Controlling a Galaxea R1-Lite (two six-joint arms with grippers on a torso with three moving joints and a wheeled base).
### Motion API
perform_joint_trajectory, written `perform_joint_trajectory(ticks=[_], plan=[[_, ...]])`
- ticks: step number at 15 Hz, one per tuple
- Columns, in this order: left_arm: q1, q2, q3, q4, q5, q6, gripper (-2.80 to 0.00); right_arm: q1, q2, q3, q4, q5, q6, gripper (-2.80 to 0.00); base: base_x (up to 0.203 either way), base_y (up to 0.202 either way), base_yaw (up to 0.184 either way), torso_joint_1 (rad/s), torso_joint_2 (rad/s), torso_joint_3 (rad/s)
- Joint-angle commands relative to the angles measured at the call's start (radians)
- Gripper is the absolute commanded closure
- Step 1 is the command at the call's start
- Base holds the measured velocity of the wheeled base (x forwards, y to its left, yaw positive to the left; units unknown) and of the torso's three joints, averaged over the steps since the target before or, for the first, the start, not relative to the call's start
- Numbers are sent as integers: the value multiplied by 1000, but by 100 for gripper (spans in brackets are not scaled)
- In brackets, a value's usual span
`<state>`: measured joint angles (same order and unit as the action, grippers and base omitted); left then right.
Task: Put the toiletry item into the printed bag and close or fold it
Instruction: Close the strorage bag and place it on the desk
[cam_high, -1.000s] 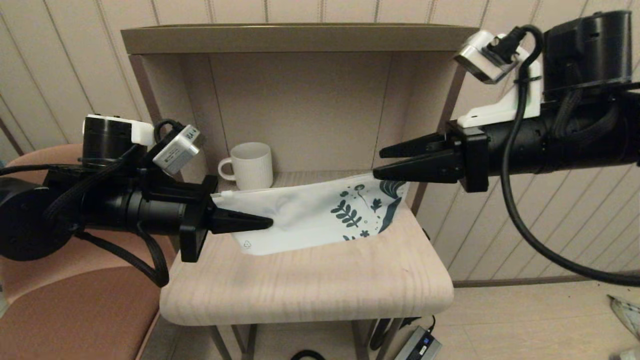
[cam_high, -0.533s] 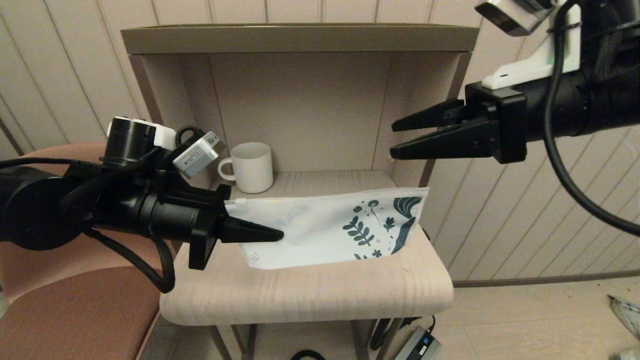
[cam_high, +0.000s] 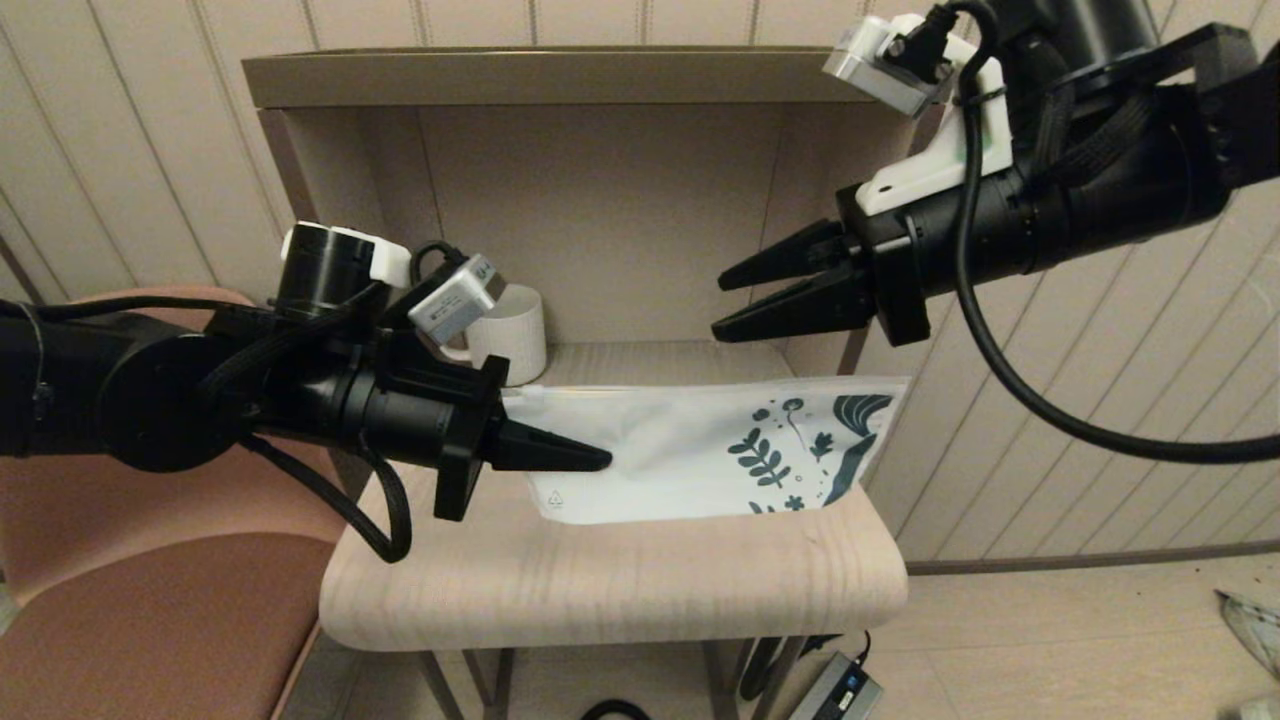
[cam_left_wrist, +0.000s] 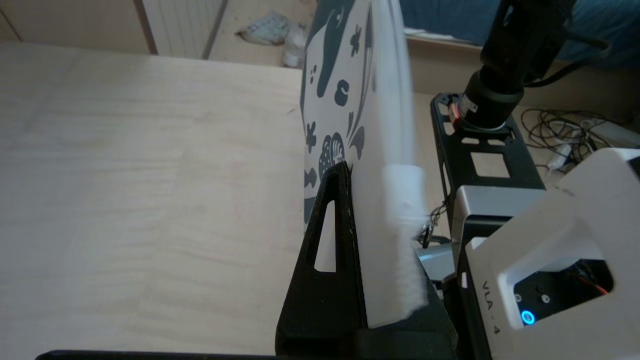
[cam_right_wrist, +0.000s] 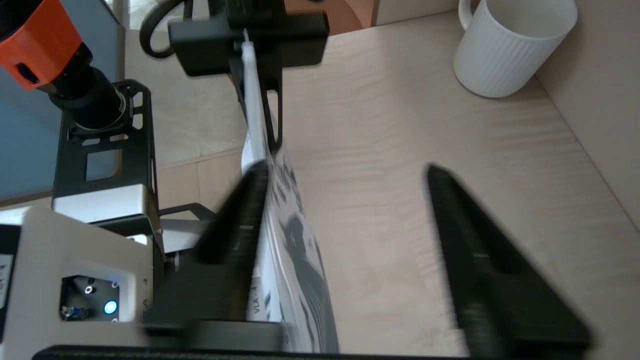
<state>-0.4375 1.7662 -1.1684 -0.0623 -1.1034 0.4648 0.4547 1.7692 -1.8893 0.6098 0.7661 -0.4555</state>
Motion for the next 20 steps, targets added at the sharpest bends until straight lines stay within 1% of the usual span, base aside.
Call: perform_joint_trajectory(ticks=[1, 2, 3, 4, 6, 8, 9, 11, 12, 14, 16, 18, 20], plan=[[-18, 33, 3, -1, -2, 4, 0, 36, 27, -5, 1, 5, -2, 0, 0, 0, 0, 0, 0, 0], [-28, 37, 12, -1, 22, 21, 0, 56, 32, -8, 1, -1, -2, 0, 0, 0, 0, 0, 0, 0], [-37, 48, 18, -1, 56, 47, 0, 83, 35, -8, 1, -23, -2, 0, 0, 0, 0, 0, 0, 0], [-47, 57, 25, 5, 72, 77, 0, 107, 43, -8, 3, -50, -2, 0, 0, 0, 0, 0, 0, 0], [-47, 55, 25, 66, 76, 138, 0, 117, 55, -8, 1, -53, -4, 0, 0, 0, 0, 0, 0, 0], [-44, 47, -12, 174, 100, 196, 0, 117, 64, -7, -1, -50, -5, 0, 0, 0, 0, 0, 0, 0], [-40, 46, -61, 254, 112, 224, 0, 117, 67, -7, 1, -45, -6, 0, 0, 0, 0, 0, 0, 0], [-35, 55, -176, 393, 140, 260, 0, 116, 65, 2, 1, -39, -5, 0, 0, 0, 0, 0, 0, 0], [-34, 55, -214, 432, 160, 268, 0, 116, 62, 9, 3, -20, -3, 0, 0, 0, 0, 0, 0, 0], [-35, 48, -270, 469, 193, 273, 0, 114, 54, 16, 2, 39, 7, 0, 0, 0, 0, 0, 0, 0], [-50, 44, -332, 553, 230, 273, 0, 104, 45, 28, -2, 89, 32, 0, 0, 0, 0, 0, 0, 0], [-89, 51, -387, 628, 277, 273, 0, 102, 28, 70, -43, 99, 44, 0, 0, 0, 0, 0, 0, 0], [-127, 58, -411, 664, 328, 271, 0, 103, 11, 141, -116, 100, 59, 0, 0, 0, 0, 0, 0, 0]])
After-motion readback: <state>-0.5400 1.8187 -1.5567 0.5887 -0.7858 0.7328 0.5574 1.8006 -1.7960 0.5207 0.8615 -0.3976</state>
